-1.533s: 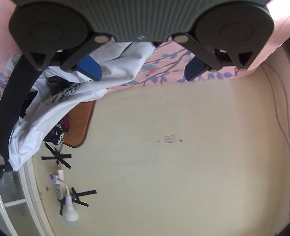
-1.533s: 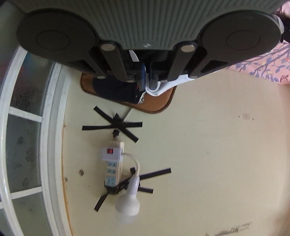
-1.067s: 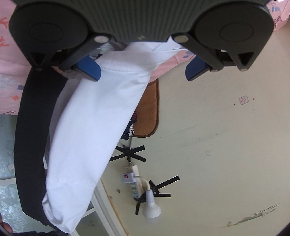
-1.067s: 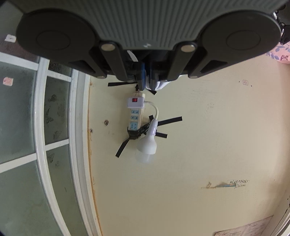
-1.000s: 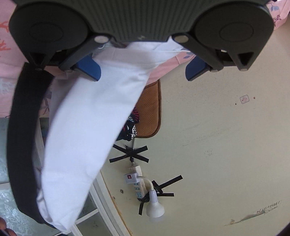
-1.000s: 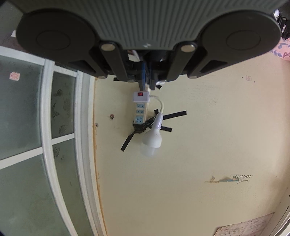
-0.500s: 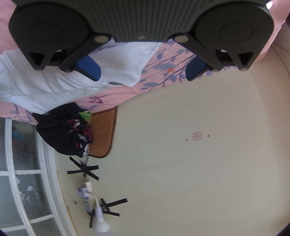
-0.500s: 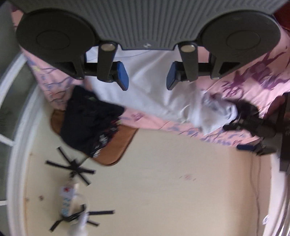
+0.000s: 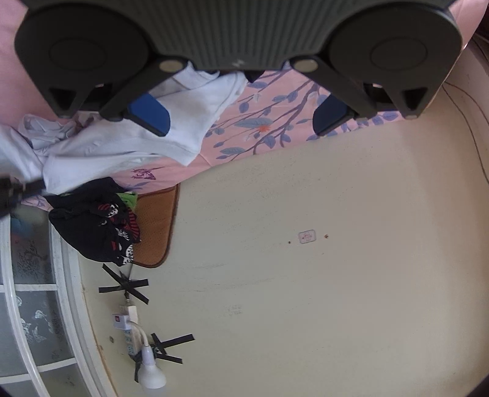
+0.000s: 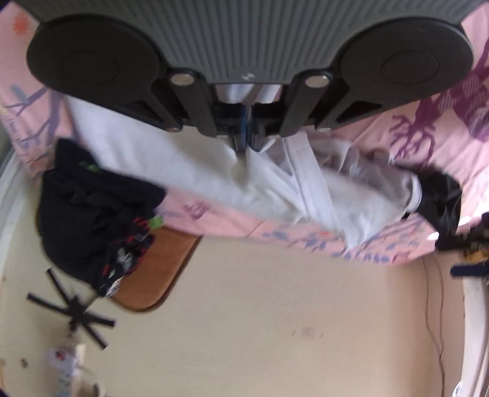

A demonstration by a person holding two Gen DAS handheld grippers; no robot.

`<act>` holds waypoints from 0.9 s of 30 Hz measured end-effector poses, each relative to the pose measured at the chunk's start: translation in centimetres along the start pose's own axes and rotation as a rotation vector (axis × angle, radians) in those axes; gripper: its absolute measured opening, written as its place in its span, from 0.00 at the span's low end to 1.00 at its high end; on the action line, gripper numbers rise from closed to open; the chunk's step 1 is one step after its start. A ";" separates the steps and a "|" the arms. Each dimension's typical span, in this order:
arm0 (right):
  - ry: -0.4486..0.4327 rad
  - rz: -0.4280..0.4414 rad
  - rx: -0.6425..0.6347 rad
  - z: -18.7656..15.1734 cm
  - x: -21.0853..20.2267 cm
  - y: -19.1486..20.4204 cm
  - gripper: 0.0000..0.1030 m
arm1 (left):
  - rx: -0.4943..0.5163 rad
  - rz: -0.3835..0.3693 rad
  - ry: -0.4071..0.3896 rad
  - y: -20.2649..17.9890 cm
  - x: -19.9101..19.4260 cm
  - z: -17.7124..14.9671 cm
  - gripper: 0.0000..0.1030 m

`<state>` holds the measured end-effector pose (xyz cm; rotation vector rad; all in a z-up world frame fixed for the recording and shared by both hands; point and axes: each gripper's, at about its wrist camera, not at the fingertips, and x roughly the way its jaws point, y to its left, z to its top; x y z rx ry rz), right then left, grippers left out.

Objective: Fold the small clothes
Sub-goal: 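Grasp the white T-shirt with both grippers and lift it off the pile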

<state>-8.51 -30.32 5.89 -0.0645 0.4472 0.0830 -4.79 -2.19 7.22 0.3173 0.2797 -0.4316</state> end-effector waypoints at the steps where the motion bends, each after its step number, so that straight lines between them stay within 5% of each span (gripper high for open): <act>1: -0.047 -0.038 -0.018 0.8 -1.9 -0.6 0.05 | 0.012 -0.018 0.000 -0.4 0.4 0.2 1.00; 7: -0.252 -0.172 -0.057 4.7 -10.9 -1.5 0.05 | 0.066 -0.125 0.002 -3.7 2.4 1.1 1.00; 18: -0.348 -0.231 -0.045 7.9 -12.6 -0.9 0.05 | 0.217 -0.325 -0.047 -9.6 2.0 1.5 1.00; 23: -0.348 -0.231 -0.017 7.9 -12.9 -0.9 0.05 | 0.326 -0.213 -0.050 -12.9 3.0 0.0 0.98; 24: -0.352 -0.235 -0.014 7.8 -13.0 -0.4 0.05 | 0.322 -0.194 -0.048 -12.9 3.6 0.2 0.93; 26: -0.368 -0.245 -0.019 8.0 -13.4 0.1 0.05 | 0.271 -0.167 -0.030 -12.1 4.5 1.0 0.52; 27: -0.376 -0.256 -0.026 8.2 -13.6 0.4 0.05 | 0.222 -0.156 -0.021 -11.1 4.8 1.7 0.44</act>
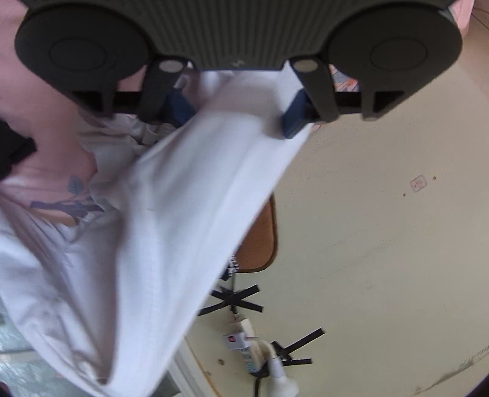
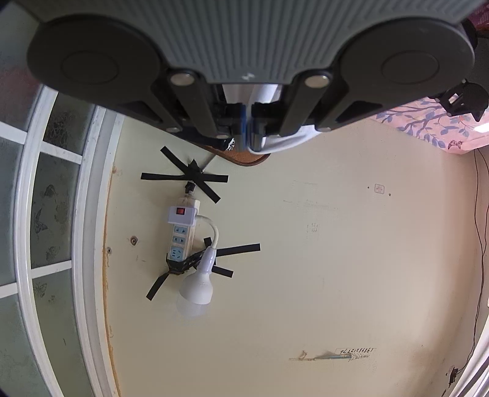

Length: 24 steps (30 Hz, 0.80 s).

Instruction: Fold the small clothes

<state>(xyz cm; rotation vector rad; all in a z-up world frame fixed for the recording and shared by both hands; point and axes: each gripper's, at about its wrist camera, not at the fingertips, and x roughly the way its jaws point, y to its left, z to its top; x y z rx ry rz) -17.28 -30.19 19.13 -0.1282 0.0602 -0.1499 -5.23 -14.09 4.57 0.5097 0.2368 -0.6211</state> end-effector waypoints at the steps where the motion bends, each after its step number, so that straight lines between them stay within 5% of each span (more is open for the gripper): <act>1: -0.008 -0.004 -0.009 0.1 -0.2 -0.1 0.05 | -0.056 0.007 -0.006 1.2 -0.2 0.5 0.30; 3: -0.016 -0.005 -0.019 0.5 -0.5 -0.4 0.05 | -0.170 0.033 -0.044 4.0 -1.2 1.3 0.16; 5: -0.029 -0.001 -0.021 1.0 -0.8 -0.4 0.03 | -0.222 0.138 -0.119 6.1 -3.3 2.1 0.04; 7: -0.066 0.008 -0.026 2.1 -1.2 -0.4 0.02 | -0.253 0.220 -0.198 8.2 -6.1 3.3 0.04; 9: -0.121 0.020 -0.015 3.7 -1.7 0.0 0.03 | -0.317 0.187 -0.283 11.0 -9.8 4.8 0.04; 11: -0.163 0.048 -0.010 5.5 -2.2 0.4 0.03 | -0.305 0.240 -0.343 12.2 -12.8 6.2 0.04; 16: -0.129 0.229 0.026 5.6 -2.8 2.5 0.09 | -0.297 0.323 -0.416 14.4 -17.7 8.6 0.04; 17: -0.097 0.305 0.023 4.5 -3.0 3.3 0.25 | -0.299 0.334 -0.422 14.7 -18.3 8.9 0.04; 19: -0.065 0.422 0.001 1.7 -3.9 5.2 0.82 | -0.297 0.345 -0.433 15.4 -19.3 9.4 0.04; 24: 0.037 0.617 -0.116 -4.2 -6.1 11.8 0.89 | -0.262 0.394 -0.443 15.6 -21.1 11.0 0.04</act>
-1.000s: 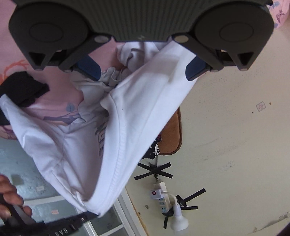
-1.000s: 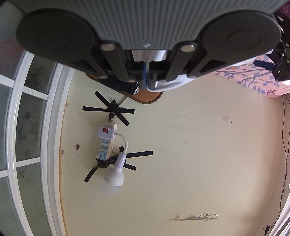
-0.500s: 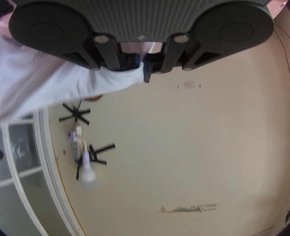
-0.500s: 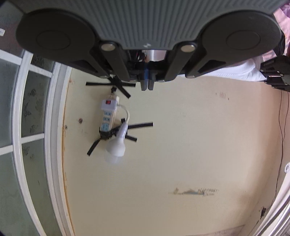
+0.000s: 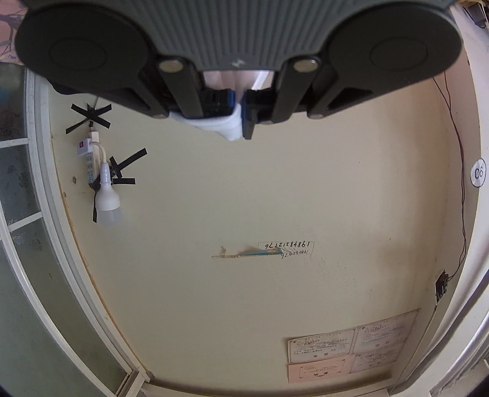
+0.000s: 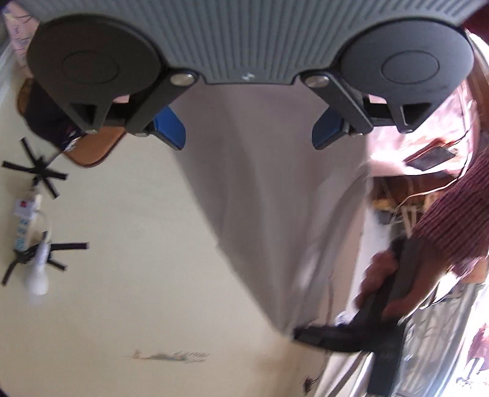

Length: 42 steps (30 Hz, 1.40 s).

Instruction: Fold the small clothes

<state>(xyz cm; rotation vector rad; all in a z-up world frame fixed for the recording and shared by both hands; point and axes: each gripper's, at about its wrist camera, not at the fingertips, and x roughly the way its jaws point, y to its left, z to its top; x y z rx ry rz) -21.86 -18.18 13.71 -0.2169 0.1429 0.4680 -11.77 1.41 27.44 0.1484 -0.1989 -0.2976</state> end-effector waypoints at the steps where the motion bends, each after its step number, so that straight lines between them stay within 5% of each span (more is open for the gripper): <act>1: 0.020 0.058 0.009 -0.6 0.4 1.0 0.90 | 0.003 -0.002 0.000 -0.1 -0.1 0.4 0.05; 5: 0.101 0.153 -0.020 -2.5 2.3 4.5 0.93 | 0.023 0.012 -0.011 -0.4 -1.3 1.7 0.05; 8: 0.132 -0.008 -0.140 -4.1 4.3 6.1 0.87 | 0.037 0.022 -0.023 -0.1 -2.5 2.8 0.05; 9: 0.141 -0.076 -0.160 -4.2 4.9 6.0 0.52 | 0.043 0.028 -0.029 0.1 -2.8 3.3 0.05; 10: 0.150 -0.107 -0.152 -3.8 5.1 5.4 0.05 | 0.053 0.039 -0.042 0.5 -3.3 3.8 0.05; 12: 0.118 -0.118 -0.037 -1.3 3.8 2.8 0.08 | 0.067 0.066 -0.080 1.4 -4.4 5.2 0.05; 17: -0.202 -0.328 0.035 8.2 -3.6 -2.3 0.08 | 0.083 0.151 -0.214 3.9 -7.9 9.8 0.05; 21: -0.397 -0.399 0.049 15.9 -9.2 -4.6 0.07 | 0.111 0.211 -0.286 5.3 -9.7 13.0 0.05; 26: -0.478 -0.431 -0.011 21.9 -12.1 -5.1 0.07 | 0.156 0.265 -0.299 6.1 -10.0 15.0 0.05; 33: -0.498 -0.498 -0.074 24.8 -9.6 -6.7 0.07 | 0.165 0.234 -0.137 6.6 -6.6 11.2 0.06; 37: -0.413 -0.502 -0.052 21.8 -7.4 -7.5 0.07 | 0.161 0.187 0.013 6.4 -2.6 5.9 0.06; 42: -0.208 -0.493 0.025 16.1 0.1 -12.0 0.07 | 0.127 0.127 0.293 5.2 7.7 -3.4 0.06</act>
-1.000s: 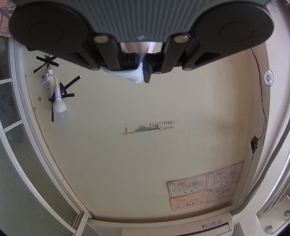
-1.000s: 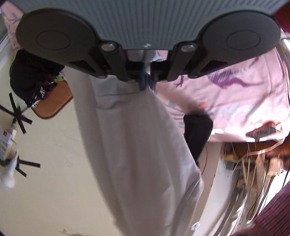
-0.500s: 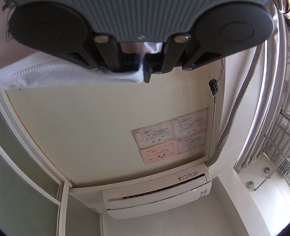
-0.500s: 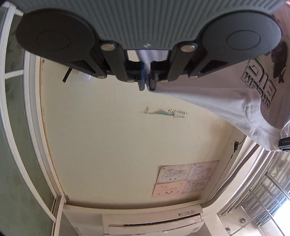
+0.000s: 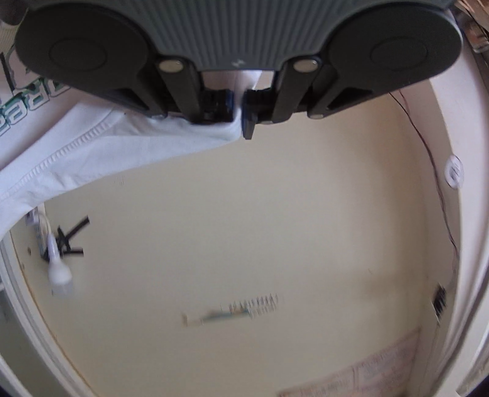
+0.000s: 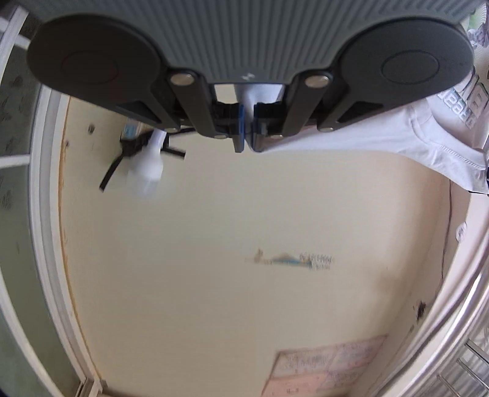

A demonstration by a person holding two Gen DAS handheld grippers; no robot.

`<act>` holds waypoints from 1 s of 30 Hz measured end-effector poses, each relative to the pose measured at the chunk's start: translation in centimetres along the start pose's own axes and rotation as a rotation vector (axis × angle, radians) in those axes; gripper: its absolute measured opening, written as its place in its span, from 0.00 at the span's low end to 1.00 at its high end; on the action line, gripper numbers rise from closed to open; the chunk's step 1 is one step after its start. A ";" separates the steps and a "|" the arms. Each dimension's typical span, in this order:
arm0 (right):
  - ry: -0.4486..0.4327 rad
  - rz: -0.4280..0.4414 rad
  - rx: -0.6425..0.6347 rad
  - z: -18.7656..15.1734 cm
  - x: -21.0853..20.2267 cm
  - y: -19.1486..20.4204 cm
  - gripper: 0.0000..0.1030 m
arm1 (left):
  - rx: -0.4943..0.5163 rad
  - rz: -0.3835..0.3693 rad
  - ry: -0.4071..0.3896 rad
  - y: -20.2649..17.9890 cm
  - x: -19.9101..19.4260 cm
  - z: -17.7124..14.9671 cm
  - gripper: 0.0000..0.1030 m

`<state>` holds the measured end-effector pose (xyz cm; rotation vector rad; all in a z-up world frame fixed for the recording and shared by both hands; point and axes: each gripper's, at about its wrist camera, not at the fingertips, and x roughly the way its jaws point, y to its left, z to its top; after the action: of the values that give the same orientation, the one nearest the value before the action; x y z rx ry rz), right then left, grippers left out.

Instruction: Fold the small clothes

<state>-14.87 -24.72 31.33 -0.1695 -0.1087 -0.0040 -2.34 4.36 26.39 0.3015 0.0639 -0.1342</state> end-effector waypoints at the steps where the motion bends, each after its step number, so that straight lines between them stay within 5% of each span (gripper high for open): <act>1: 0.046 -0.015 0.011 -1.6 2.2 -0.5 0.07 | -0.009 -0.015 0.061 -1.0 3.1 -1.0 0.09; 3: 0.144 -0.073 0.035 -5.6 7.7 -1.5 0.08 | -0.057 -0.023 0.190 -3.3 10.1 -3.7 0.12; 5: 0.244 -0.118 0.091 -10.2 13.3 -2.7 0.21 | -0.003 0.001 0.362 -6.9 17.2 -7.8 0.28; 6: 0.324 -0.112 0.101 -13.1 16.4 -3.1 0.50 | 0.037 0.024 0.465 -8.3 20.0 -10.3 0.29; 7: 0.421 -0.114 0.090 -15.8 18.6 -3.1 0.59 | 0.058 0.049 0.579 -9.4 22.3 -13.1 0.29; 9: 0.584 -0.128 0.111 -20.2 20.0 -2.9 0.50 | 0.007 0.042 0.712 -9.5 23.8 -17.5 0.25; 12: 0.627 -0.009 0.173 -23.8 16.0 -3.5 0.51 | -0.043 0.024 0.710 -7.7 22.0 -19.8 0.28; 15: 0.693 0.111 0.226 -25.2 14.1 -3.2 0.51 | -0.067 0.036 0.651 -5.2 19.9 -18.4 0.28; 20: 0.761 0.300 0.301 -25.4 18.4 0.6 0.38 | -0.128 -0.078 0.553 -3.6 14.8 -14.8 0.39; 25: 0.980 0.295 0.280 -30.9 25.0 4.0 0.20 | -0.130 -0.239 0.476 -4.5 7.7 -15.5 0.43; 27: 0.966 0.305 0.298 -32.1 26.8 4.0 0.19 | -0.162 -0.295 0.472 -4.5 5.6 -16.8 0.46; 30: 0.932 0.284 0.281 -32.9 31.3 4.9 0.19 | -0.189 -0.266 0.510 -4.5 3.9 -18.8 0.46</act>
<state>19.85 -25.26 1.62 0.1106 0.8421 0.2134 0.07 5.29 6.87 0.1308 0.6209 -0.3109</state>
